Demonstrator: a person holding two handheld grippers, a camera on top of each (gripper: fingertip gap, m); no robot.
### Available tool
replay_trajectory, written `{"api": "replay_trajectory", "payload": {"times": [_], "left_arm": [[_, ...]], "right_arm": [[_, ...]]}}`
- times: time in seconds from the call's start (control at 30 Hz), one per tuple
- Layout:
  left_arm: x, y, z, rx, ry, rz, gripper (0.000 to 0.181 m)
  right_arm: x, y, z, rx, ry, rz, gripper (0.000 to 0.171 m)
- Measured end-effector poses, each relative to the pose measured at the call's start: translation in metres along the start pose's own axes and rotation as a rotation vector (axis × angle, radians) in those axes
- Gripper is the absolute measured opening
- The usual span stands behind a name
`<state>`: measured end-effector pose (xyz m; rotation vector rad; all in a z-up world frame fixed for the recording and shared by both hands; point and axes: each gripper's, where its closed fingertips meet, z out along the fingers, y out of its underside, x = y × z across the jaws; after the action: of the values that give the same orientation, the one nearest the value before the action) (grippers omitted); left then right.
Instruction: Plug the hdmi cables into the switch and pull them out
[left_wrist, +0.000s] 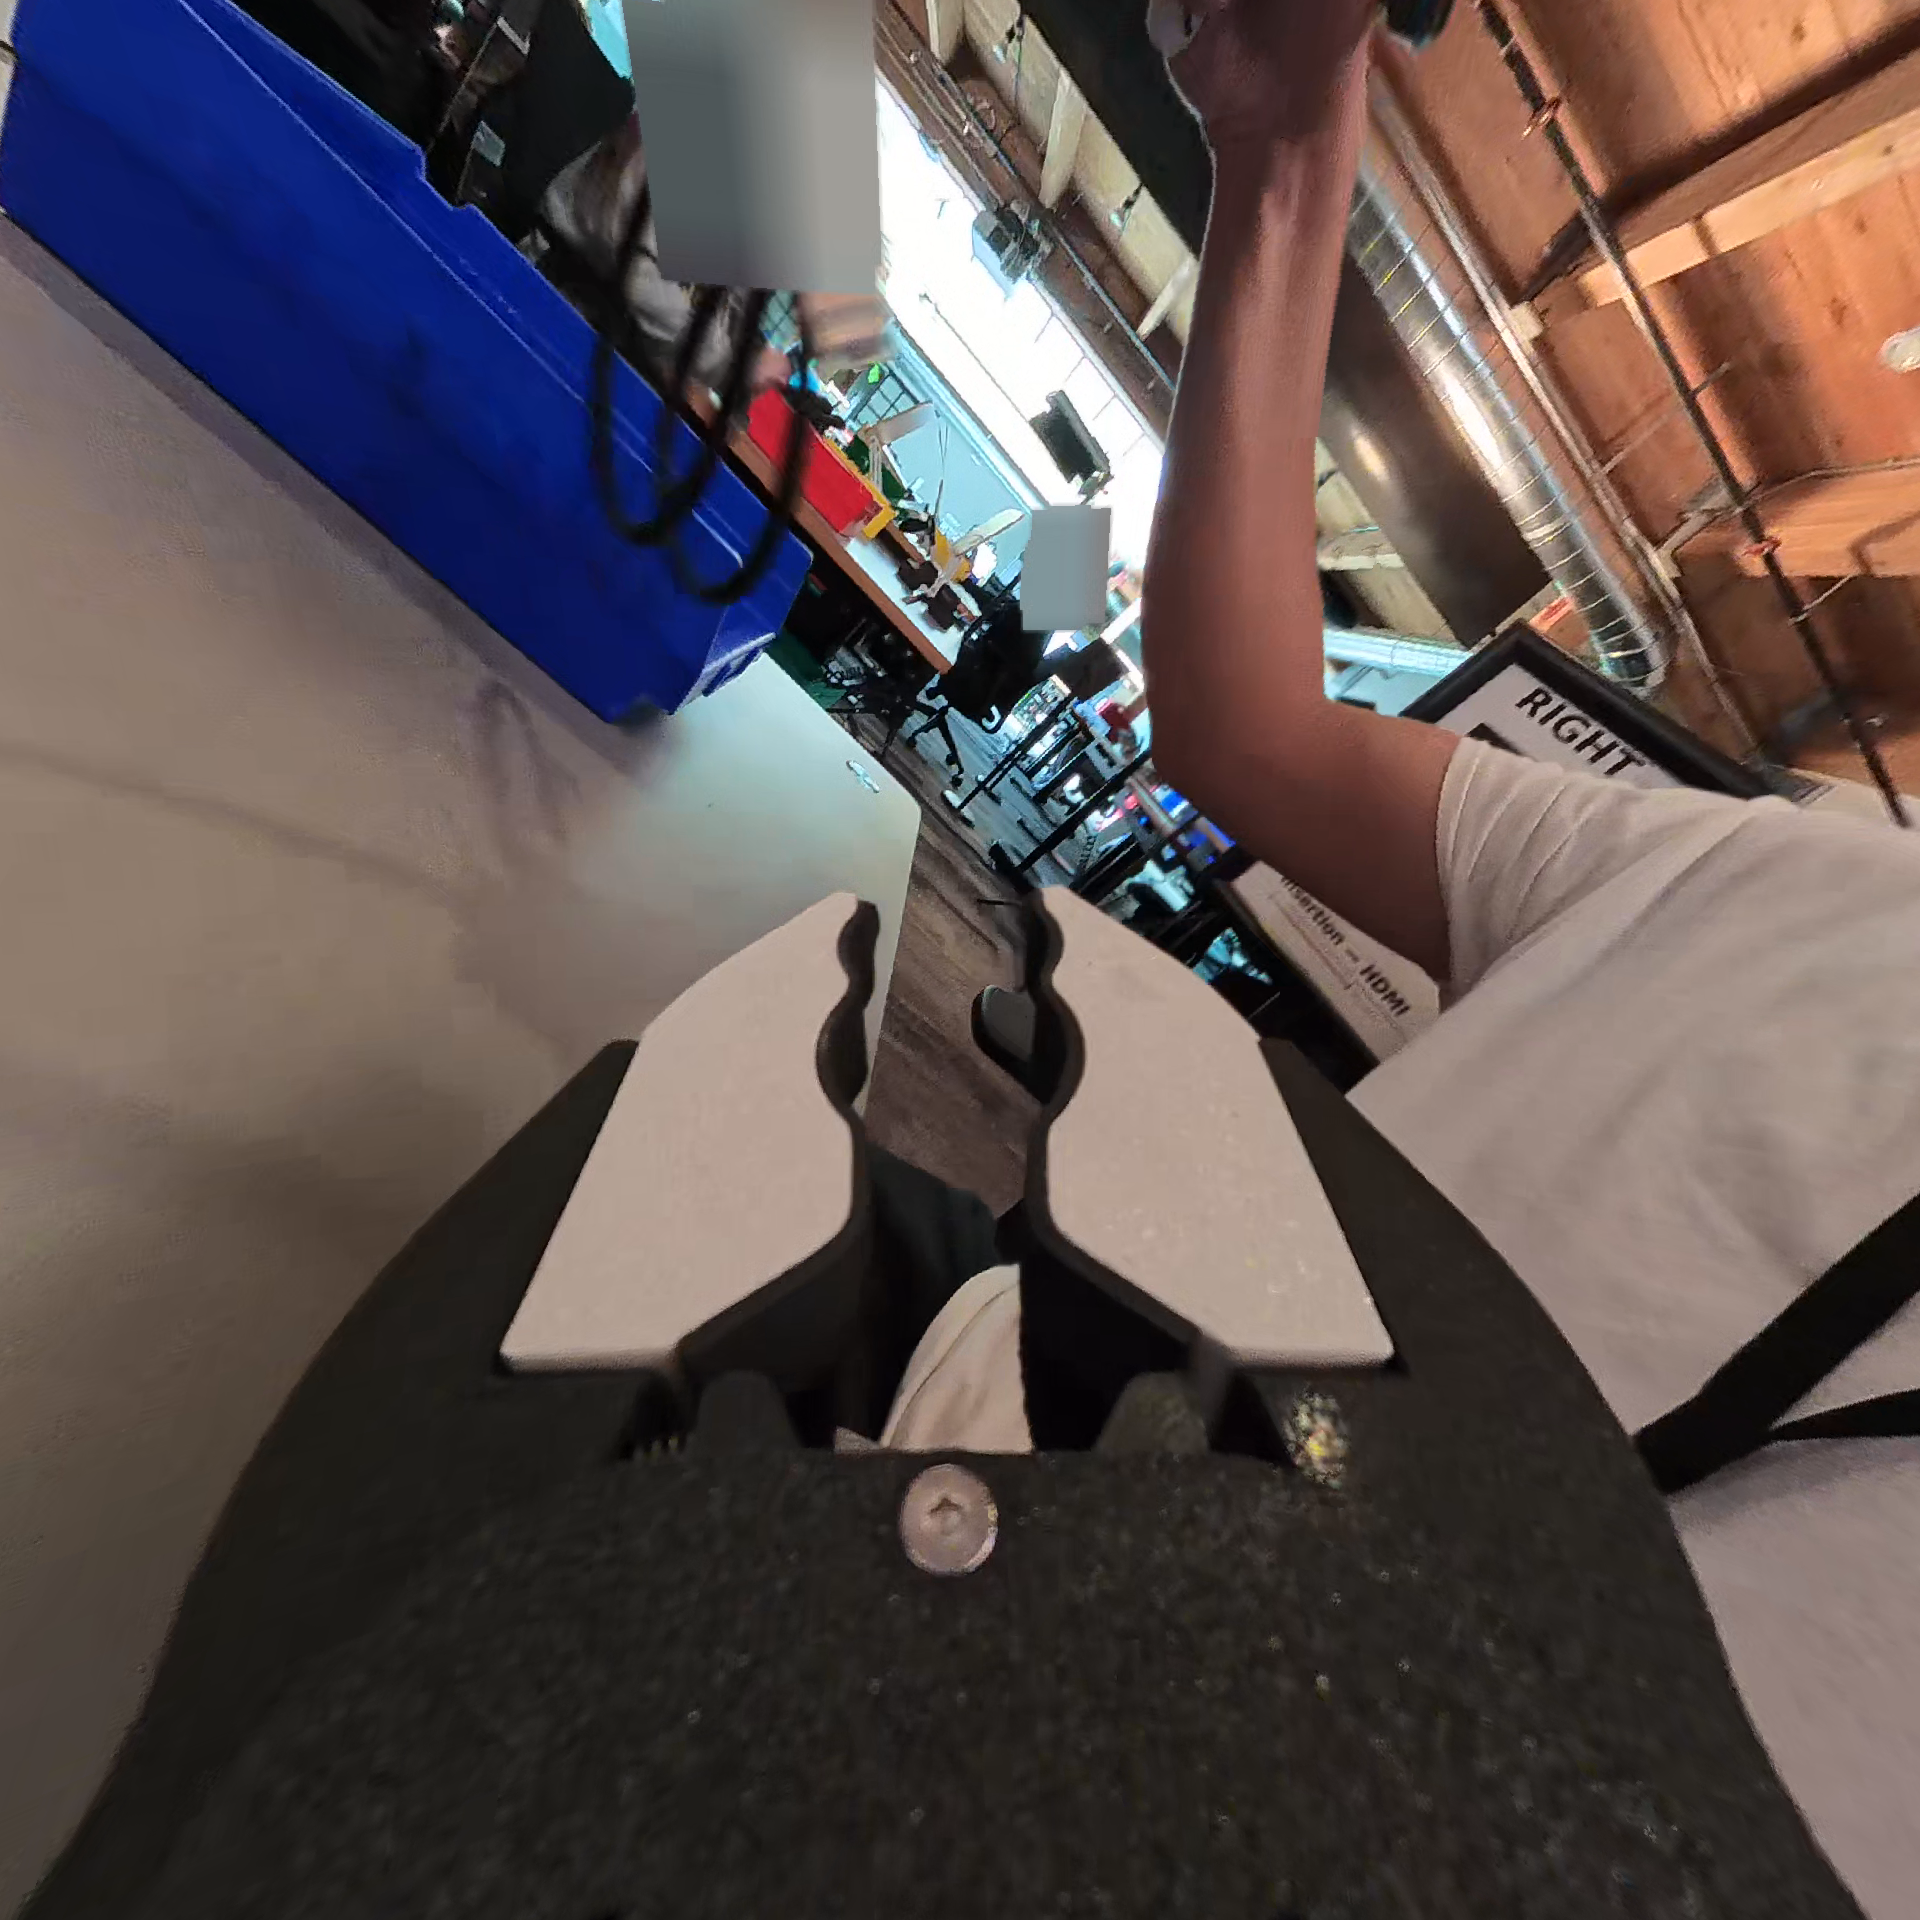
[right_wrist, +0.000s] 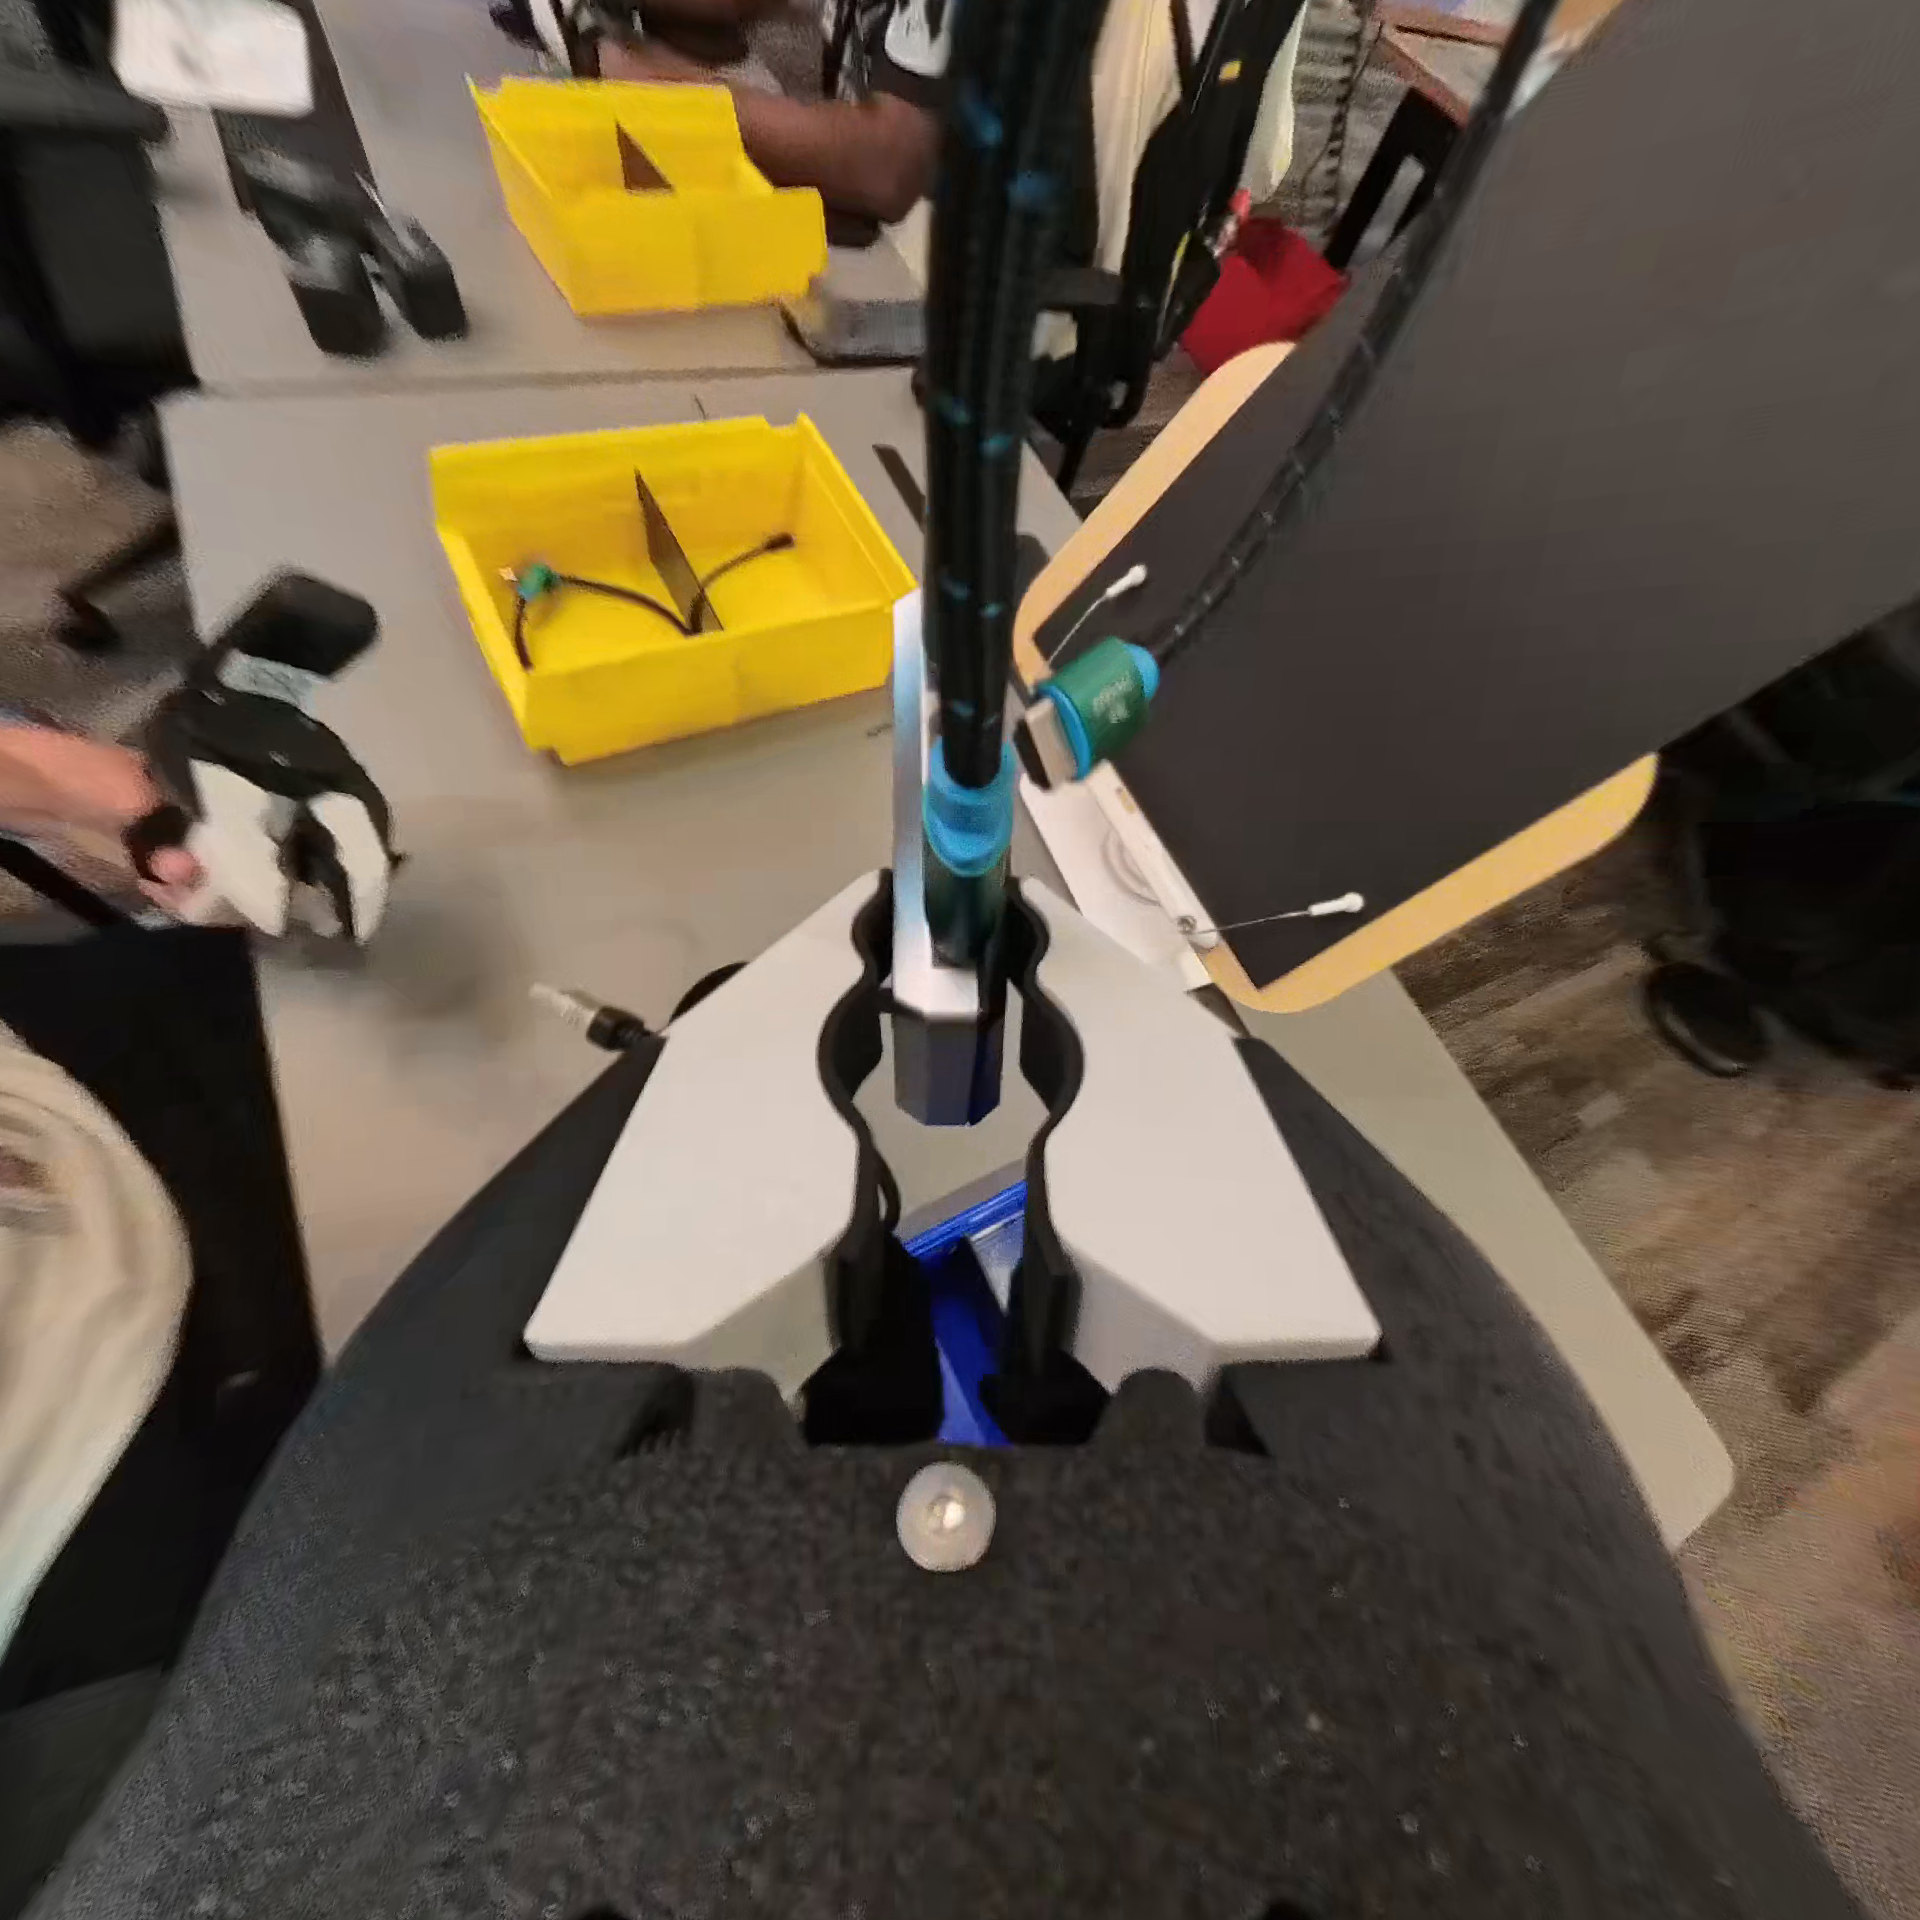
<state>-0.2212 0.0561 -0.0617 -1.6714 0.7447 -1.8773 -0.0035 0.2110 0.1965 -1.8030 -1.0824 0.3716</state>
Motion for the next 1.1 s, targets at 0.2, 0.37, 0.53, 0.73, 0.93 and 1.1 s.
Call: {"api": "replay_trajectory", "payload": {"times": [0.2,0.37,0.53,0.73,0.93,1.1], "left_arm": [[-0.006,-0.008,-0.006,0.043,-0.009,-0.028,0.027],[-0.006,-0.011,-0.008,0.062,0.008,-0.058,0.026],[-0.007,-0.010,-0.008,0.053,0.004,-0.062,0.026],[-0.009,-0.008,-0.007,0.044,-0.002,-0.064,0.026],[-0.010,-0.008,-0.007,0.039,-0.005,-0.060,0.026],[-0.009,-0.003,-0.004,0.019,-0.002,-0.059,0.025]], "right_arm": [[0.097,-0.020,-0.055,0.011,0.174,0.090,0.020],[0.131,0.037,-0.049,-0.089,0.232,0.149,0.019],[0.132,0.158,0.005,-0.163,0.153,0.427,0.020],[0.108,0.277,0.070,-0.350,0.081,0.608,0.020],[0.106,0.297,0.099,-0.470,-0.014,0.592,0.021],[0.096,0.331,0.130,-0.493,-0.123,0.673,0.021]]}}
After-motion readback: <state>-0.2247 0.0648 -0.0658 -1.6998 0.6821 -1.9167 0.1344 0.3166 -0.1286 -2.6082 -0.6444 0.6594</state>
